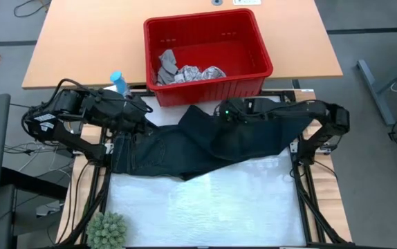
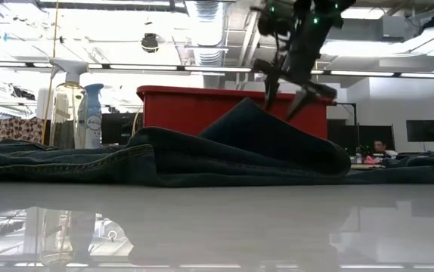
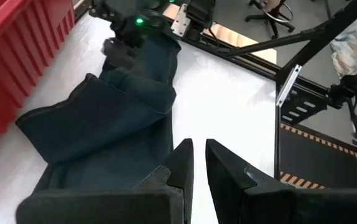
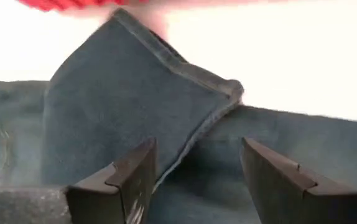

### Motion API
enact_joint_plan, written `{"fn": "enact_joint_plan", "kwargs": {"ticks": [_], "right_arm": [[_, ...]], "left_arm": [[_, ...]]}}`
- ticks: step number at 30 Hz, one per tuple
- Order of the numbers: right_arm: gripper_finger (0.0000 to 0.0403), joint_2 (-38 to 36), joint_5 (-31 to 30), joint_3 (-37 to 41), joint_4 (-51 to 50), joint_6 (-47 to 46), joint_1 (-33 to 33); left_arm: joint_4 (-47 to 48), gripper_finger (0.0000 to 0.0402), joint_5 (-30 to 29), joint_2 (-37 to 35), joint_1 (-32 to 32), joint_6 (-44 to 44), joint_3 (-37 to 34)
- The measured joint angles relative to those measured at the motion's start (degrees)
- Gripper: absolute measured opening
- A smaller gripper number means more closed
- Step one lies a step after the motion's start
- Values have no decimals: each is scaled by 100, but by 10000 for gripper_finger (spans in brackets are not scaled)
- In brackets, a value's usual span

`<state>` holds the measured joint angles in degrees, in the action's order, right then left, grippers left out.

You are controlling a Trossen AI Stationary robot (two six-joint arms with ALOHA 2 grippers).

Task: Fold Laundry from Bin
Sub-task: Fold the blue jeans

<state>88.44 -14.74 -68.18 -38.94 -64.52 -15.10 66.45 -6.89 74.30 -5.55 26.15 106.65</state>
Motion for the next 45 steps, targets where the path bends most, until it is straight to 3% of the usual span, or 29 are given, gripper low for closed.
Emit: {"fn": "enact_joint_plan", "kwargs": {"ticks": [5, 18, 32, 36, 43, 45], "right_arm": [[255, 0, 611, 302, 662, -432, -213], [255, 372, 347, 290, 845, -1311, 69], [247, 1067, 765, 297, 1265, -1624, -303], [203, 1325, 1068, 295, 1293, -1616, -386], [32, 1474, 1232, 293, 1400, -1442, -301], [26, 1395, 1104, 295, 1461, -1251, -267]], "left_arm": [[7, 32, 0, 0, -65, -22, 0], [56, 32, 27, -17, -91, -96, -2], [66, 32, 19, -17, -91, -3, -4], [64, 32, 19, -17, -91, 11, -4], [70, 32, 19, -17, -91, 2, -4], [81, 32, 19, -17, -91, 5, -4]]}}
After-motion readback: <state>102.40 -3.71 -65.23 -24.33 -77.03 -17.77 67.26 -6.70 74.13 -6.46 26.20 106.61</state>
